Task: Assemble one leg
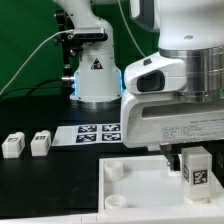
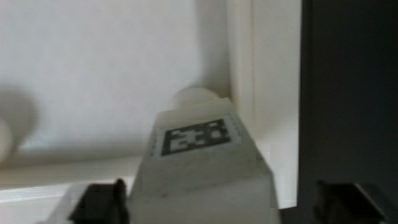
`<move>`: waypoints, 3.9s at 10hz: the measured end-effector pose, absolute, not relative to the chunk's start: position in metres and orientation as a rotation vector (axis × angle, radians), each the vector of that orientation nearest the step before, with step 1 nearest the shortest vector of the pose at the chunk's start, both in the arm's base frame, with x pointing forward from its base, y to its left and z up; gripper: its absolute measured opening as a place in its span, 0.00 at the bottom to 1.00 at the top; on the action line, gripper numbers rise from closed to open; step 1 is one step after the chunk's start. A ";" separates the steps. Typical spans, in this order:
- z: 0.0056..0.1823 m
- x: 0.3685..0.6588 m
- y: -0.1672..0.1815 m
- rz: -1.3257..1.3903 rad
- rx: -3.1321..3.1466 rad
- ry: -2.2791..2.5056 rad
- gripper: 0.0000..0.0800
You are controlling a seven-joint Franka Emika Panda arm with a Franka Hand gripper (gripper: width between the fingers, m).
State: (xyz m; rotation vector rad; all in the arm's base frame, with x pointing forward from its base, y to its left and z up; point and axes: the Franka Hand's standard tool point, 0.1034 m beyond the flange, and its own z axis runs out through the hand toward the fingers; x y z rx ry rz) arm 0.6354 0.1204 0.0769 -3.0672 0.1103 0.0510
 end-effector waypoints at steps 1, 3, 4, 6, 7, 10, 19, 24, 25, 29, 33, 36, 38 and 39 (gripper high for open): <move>0.077 0.635 0.121 0.055 -3.061 0.209 0.52; 0.076 0.636 0.118 0.071 -3.018 0.566 0.37; 0.077 0.637 0.116 0.077 -2.984 0.713 0.37; 0.076 0.636 0.117 0.111 -2.806 1.232 0.37; 0.074 0.635 0.117 0.133 -2.652 1.549 0.37; 0.074 0.636 0.117 0.201 -2.246 2.057 0.37; 0.072 0.634 0.134 0.066 -2.819 1.142 0.81; 0.073 0.637 0.117 0.005 -3.056 0.162 0.81; 0.073 0.639 0.111 -0.007 -3.060 -0.057 0.81; 0.073 0.640 0.111 -0.023 -3.066 -0.116 0.68; 0.072 0.640 0.112 -0.004 -3.044 0.340 0.37; 0.073 0.639 0.109 0.069 -2.892 0.993 0.37; 0.071 0.638 0.110 0.125 -2.645 1.537 0.37; 0.069 0.638 0.108 0.159 -2.477 1.781 0.37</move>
Offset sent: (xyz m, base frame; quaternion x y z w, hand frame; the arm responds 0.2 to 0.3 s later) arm 0.0109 -0.0151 0.0003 -0.0188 -0.0063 0.2093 0.9776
